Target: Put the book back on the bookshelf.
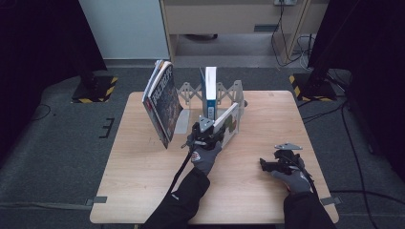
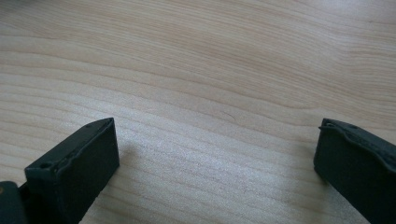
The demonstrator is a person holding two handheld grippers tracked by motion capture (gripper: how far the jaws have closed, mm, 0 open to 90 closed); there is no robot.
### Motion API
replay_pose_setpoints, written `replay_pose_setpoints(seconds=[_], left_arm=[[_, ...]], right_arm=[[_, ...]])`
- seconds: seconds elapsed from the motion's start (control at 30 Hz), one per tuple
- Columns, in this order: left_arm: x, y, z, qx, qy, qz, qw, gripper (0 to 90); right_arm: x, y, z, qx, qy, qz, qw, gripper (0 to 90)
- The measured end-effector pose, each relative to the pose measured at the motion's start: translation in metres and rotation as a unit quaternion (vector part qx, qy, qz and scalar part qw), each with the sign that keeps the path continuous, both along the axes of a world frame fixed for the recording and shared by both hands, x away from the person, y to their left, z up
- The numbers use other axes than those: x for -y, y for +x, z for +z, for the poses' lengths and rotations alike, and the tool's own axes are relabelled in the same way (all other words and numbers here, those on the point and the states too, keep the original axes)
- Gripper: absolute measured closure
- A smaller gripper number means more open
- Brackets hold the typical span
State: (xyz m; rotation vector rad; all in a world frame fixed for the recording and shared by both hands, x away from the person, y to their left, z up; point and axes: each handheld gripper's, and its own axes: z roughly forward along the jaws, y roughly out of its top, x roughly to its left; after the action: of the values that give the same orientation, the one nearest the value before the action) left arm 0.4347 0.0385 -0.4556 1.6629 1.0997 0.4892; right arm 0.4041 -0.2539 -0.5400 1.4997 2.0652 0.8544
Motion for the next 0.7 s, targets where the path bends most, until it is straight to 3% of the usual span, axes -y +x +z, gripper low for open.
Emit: replay_pose_setpoints(seconds=[0.47, 0.7], left_arm=[[0.009, 0.004, -0.011, 0.004, 0.015, 0.01, 0.9998, 74.8], [0.01, 0.004, -0.014, 0.006, 0.012, 0.009, 0.9999, 74.7]], right_arm=[[0.0, 0.0, 0.0, -0.001, 0.0, 0.001, 1.0, 0.4], [0.0, 0.0, 0.0, 0.0, -0.001, 0.004, 1.0, 0.4]])
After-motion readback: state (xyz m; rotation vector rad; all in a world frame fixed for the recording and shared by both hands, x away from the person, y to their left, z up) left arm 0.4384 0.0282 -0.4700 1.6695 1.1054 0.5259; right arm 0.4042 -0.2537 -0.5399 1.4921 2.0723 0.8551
